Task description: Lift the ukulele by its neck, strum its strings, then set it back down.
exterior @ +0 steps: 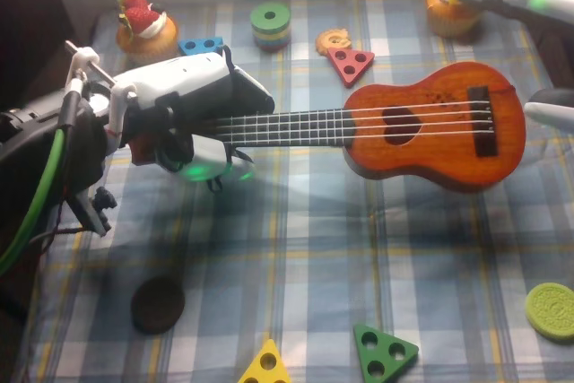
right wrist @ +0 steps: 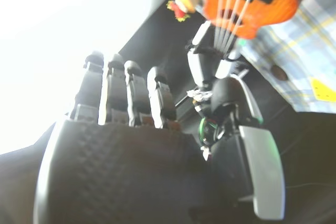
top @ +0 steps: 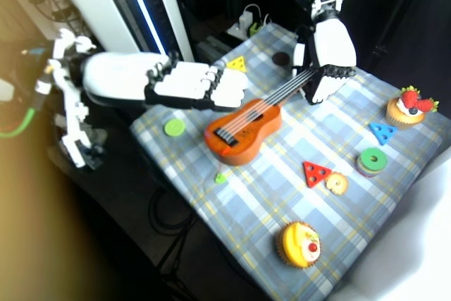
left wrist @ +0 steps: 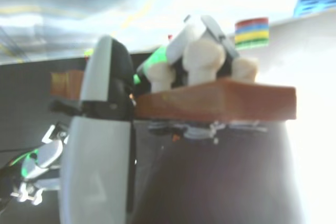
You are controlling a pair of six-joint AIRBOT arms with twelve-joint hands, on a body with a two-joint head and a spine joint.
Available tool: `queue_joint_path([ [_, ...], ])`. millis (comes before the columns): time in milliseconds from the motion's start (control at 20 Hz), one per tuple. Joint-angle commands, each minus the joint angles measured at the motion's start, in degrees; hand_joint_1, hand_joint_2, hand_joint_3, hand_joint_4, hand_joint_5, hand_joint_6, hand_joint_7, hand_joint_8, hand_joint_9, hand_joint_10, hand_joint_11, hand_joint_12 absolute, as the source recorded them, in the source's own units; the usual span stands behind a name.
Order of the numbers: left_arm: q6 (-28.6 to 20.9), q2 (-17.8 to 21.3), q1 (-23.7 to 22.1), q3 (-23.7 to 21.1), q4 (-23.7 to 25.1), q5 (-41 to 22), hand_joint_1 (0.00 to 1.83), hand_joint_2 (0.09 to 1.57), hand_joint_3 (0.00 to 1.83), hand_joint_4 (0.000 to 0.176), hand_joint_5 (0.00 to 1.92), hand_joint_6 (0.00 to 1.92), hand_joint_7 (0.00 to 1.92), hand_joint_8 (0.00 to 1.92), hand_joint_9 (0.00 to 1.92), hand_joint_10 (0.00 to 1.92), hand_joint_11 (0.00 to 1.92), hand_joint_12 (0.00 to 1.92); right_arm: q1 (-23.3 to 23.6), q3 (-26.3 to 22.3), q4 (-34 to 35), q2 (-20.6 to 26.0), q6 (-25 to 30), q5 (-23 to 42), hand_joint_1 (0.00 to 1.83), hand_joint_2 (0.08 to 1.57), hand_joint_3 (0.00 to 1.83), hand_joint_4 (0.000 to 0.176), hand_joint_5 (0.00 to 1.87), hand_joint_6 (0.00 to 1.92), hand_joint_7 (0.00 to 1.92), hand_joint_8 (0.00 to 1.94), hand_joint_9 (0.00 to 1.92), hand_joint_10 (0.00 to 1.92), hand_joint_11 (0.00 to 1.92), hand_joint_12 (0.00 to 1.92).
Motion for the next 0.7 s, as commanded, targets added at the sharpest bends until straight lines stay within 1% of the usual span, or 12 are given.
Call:
queue_joint_path([
  [0, -0.48, -0.14, -0.33, -0.09, -0.02, -5.15, 1.14, 1.22, 0.04, 0.000, 0.72, 1.57, 0.80, 1.92, 0.97, 1.92, 1.07, 1.92, 0.76, -0.07, 1.45, 0.52, -0.63, 7.61, 0.42, 1.35, 0.00, 0.000, 0.09, 0.02, 0.00, 0.00, 0.00, 0.00, 0.00, 0.00],
  [50, -0.48, 0.00, -0.25, -0.36, 0.36, -4.97, 1.15, 1.22, 0.08, 0.000, 0.71, 1.40, 0.75, 1.65, 0.84, 1.92, 0.90, 1.92, 0.76, -0.10, 1.63, 0.66, -0.66, 7.73, 0.39, 1.33, 0.00, 0.000, 0.10, 0.02, 0.00, 0.00, 0.00, 0.00, 0.00, 0.00],
  [100, -0.48, 0.30, -0.22, -0.71, 0.79, -4.90, 1.15, 1.22, 0.08, 0.000, 0.70, 1.37, 0.74, 1.58, 0.76, 1.92, 0.81, 1.92, 0.76, -0.14, 1.68, 0.74, -0.66, 7.78, 0.37, 1.34, 0.00, 0.000, 0.10, 0.02, 0.00, 0.00, 0.00, 0.00, 0.00, 0.00],
  [150, -0.48, 0.52, -0.19, -0.90, 0.94, -4.93, 1.16, 1.23, 0.04, 0.000, 0.73, 1.30, 0.74, 1.56, 0.69, 1.88, 0.73, 1.92, 0.76, -0.15, 1.68, 0.75, -0.68, 7.78, 0.37, 1.34, 0.00, 0.000, 0.11, 0.02, 0.00, 0.00, 0.00, 0.00, 0.00, 0.00],
  [200, -0.46, 0.72, -0.18, -1.12, 1.08, -5.03, 1.18, 1.22, 0.02, 0.000, 0.78, 1.19, 0.76, 1.55, 0.66, 1.85, 0.67, 1.92, 0.76, -0.16, 1.69, 0.75, -0.68, 7.78, 0.37, 1.34, 0.00, 0.000, 0.11, 0.02, 0.00, 0.00, 0.00, 0.00, 0.00, 0.00],
  [300, -0.45, 1.17, -0.19, -1.71, 1.56, -5.35, 1.17, 1.24, 0.00, 0.000, 0.78, 1.20, 0.72, 1.57, 0.52, 1.81, 0.46, 1.92, 0.76, -0.17, 1.69, 0.74, -0.68, 7.78, 0.35, 1.35, 0.00, 0.000, 0.10, 0.01, 0.00, 0.00, 0.00, 0.00, 0.00, 0.00],
  [350, -0.45, 1.60, -0.19, -2.31, 2.09, -5.77, 1.08, 1.23, 0.00, 0.000, 0.76, 1.30, 0.51, 1.50, 0.39, 1.78, 0.35, 1.92, 0.75, -0.18, 1.70, 0.73, -0.68, 7.78, 0.35, 1.35, 0.00, 0.000, 0.11, 0.01, 0.00, 0.00, 0.00, 0.00, 0.00, 0.00],
  [400, -0.44, 2.06, -0.18, -2.90, 2.60, -6.14, 1.05, 1.24, 0.00, 0.000, 0.74, 1.35, 0.42, 1.44, 0.30, 1.72, 0.25, 1.92, 0.75, -0.18, 1.70, 0.73, -0.68, 7.78, 0.33, 1.35, 0.00, 0.000, 0.11, 0.02, 0.00, 0.00, 0.00, 0.00, 0.00, 0.00],
  [450, -0.44, 2.46, -0.17, -3.37, 3.05, -6.51, 1.01, 1.18, 0.00, 0.000, 0.52, 0.91, 0.37, 1.12, 0.23, 1.48, 0.13, 1.89, 0.75, -0.20, 1.70, 0.73, -0.68, 7.78, 0.33, 1.35, 0.01, 0.000, 0.12, 0.02, 0.00, 0.00, 0.00, 0.00, 0.00, 0.00],
  [550, -0.44, 3.09, -0.13, -4.01, 3.52, -7.21, 0.95, 1.16, 0.00, 0.000, 0.49, 0.35, 0.41, 0.53, 0.19, 1.10, 0.01, 1.73, 0.75, -0.21, 1.70, 0.73, -0.68, 7.78, 0.35, 1.36, 0.01, 0.000, 0.13, 0.02, 0.00, 0.00, 0.00, 0.00, 0.00, 0.00],
  [600, -0.44, 3.44, -0.13, -4.36, 3.65, -7.60, 0.86, 1.19, 0.00, 0.000, 0.41, 0.16, 0.35, 0.27, 0.11, 0.92, 0.00, 1.63, 0.75, -0.21, 1.70, 0.73, -0.68, 7.78, 0.36, 1.37, 0.01, 0.000, 0.13, 0.02, 0.00, 0.00, 0.00, 0.00, 0.00, 0.00],
  [650, -0.48, 3.64, -0.14, -4.64, 3.91, -7.83, 0.84, 1.18, 0.00, 0.000, 0.36, 0.06, 0.32, 0.14, 0.07, 0.81, 0.00, 1.58, 0.75, -0.21, 1.70, 0.73, -0.68, 7.89, 0.34, 1.37, 0.01, 0.000, 0.13, 0.01, 0.00, 0.00, 0.00, 0.00, 0.00, 0.00],
])
